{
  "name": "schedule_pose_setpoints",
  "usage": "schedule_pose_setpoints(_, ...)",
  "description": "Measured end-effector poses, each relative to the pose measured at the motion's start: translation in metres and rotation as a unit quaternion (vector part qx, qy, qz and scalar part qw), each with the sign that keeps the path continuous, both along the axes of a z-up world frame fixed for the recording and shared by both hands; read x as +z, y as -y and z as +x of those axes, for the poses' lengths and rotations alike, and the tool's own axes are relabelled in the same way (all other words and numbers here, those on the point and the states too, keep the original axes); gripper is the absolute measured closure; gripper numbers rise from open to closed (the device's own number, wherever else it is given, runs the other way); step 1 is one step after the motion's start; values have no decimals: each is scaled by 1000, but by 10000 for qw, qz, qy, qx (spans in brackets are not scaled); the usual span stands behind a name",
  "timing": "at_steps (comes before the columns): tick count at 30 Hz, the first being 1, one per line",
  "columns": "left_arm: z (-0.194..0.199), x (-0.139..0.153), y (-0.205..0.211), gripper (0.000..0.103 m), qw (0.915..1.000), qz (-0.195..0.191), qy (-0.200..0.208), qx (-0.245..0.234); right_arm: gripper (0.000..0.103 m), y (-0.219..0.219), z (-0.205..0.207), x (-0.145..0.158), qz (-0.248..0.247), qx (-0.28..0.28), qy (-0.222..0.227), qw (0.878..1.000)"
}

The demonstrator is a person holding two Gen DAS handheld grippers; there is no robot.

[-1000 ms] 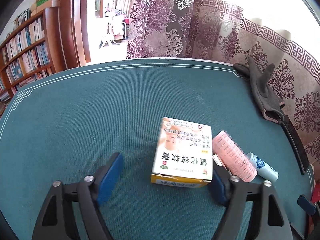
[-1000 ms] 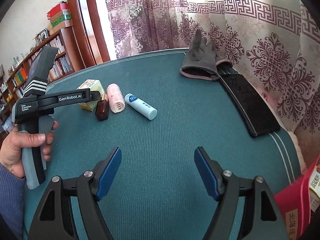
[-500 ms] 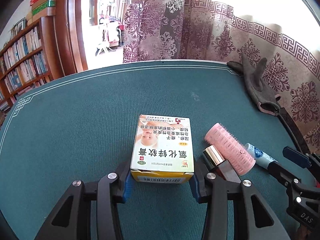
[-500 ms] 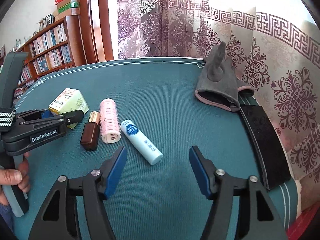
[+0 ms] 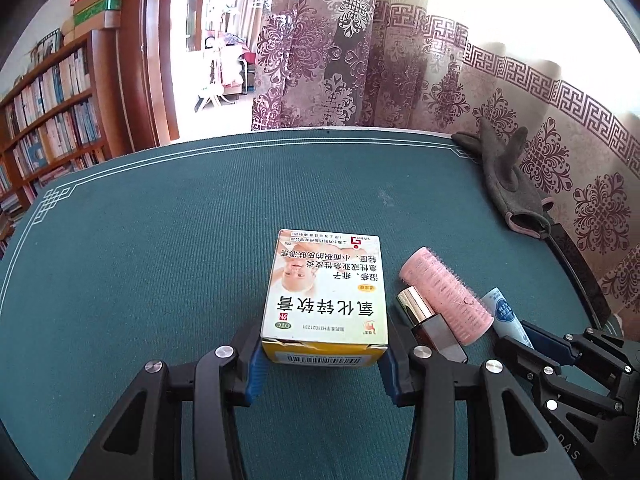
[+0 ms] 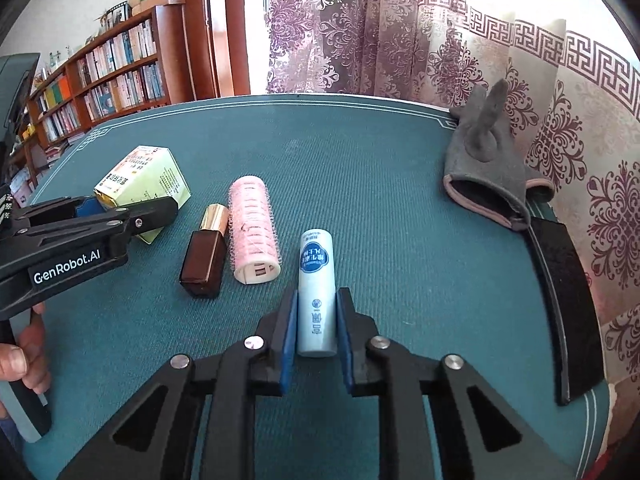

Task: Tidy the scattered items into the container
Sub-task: 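Grasp the yellow ointment box with left while right grasps the white-blue tube, then carry the ointment box with left while right carries the tube to the tin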

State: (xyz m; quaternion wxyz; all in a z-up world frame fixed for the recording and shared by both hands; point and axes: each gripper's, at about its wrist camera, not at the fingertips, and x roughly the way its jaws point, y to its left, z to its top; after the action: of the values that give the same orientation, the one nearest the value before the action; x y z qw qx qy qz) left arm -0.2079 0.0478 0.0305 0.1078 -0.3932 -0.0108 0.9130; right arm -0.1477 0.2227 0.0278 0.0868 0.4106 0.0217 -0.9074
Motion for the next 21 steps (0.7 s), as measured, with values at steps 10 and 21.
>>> schedule_pose_setpoints(10, 31, 18, -5, 56, 9998, 48, -156, -91, 82, -15, 52, 18, -302, -122, -206, 9993)
schedule_pose_setpoints(21, 80, 38, -15, 56, 9987, -126, -477, -130, 82, -27, 103, 31, -468, -259, -321, 9981)
